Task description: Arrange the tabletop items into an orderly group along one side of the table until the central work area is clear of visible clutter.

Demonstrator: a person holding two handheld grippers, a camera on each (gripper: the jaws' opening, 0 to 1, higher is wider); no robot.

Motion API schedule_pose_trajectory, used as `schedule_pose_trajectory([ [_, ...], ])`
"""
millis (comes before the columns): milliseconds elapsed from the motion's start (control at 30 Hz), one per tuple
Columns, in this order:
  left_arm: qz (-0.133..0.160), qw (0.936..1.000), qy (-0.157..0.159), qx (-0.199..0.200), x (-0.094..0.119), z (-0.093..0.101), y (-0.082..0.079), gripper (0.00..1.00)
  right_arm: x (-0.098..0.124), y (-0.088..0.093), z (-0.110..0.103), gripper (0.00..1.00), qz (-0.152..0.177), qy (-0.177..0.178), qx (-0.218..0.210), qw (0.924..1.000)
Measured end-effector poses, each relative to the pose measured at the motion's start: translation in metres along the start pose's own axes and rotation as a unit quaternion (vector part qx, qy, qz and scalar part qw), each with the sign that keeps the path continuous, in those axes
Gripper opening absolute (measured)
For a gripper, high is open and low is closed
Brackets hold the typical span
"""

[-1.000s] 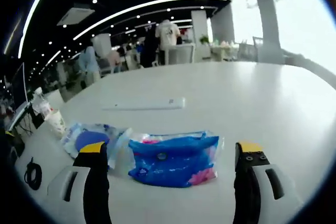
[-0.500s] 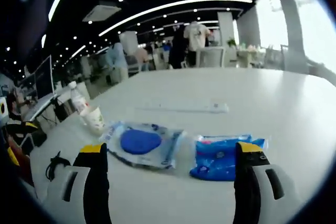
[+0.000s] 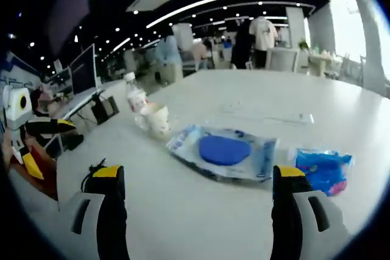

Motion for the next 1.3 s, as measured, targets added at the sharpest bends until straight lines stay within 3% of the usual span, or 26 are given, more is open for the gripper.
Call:
schedule_pose_trajectory([
  [167, 0.004, 1.0, -0.005, 0.004, 0.002, -0.003, -0.001, 0.99, -0.012, 0.006, -0.035, 0.99, -0.014, -0.033, 0.038, 0.9986],
  [533, 0.008, 0.9999, -0.011, 0.0, 0.006, -0.005, -0.004, 0.99, -0.04, 0.017, -0.09, 0.99, -0.028, -0.08, 0.057, 0.9948],
  [867, 0.019, 0.9996, -0.017, 0.008, 0.006, -0.008, -0.007, 0.99, -0.06, 0.023, -0.113, 0.96, -0.038, -0.104, 0.052, 0.9925],
  [1300, 0.017, 0.9996, -0.022, 0.006, 0.005, -0.008, -0.007, 0.99, -0.081, 0.036, -0.141, 0.84, -0.047, -0.128, 0.096, 0.986],
])
Point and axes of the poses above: the point that each gripper's makers call its tool centre point, and the gripper's own axes: x roughly backward along the fingers, z roughly to its right, y roughly out of its underside, the point moved 5 cm from there along x, roughly backward along the fingers, and after that the axes turned 7 degrees about x, right-handed, at the moved point
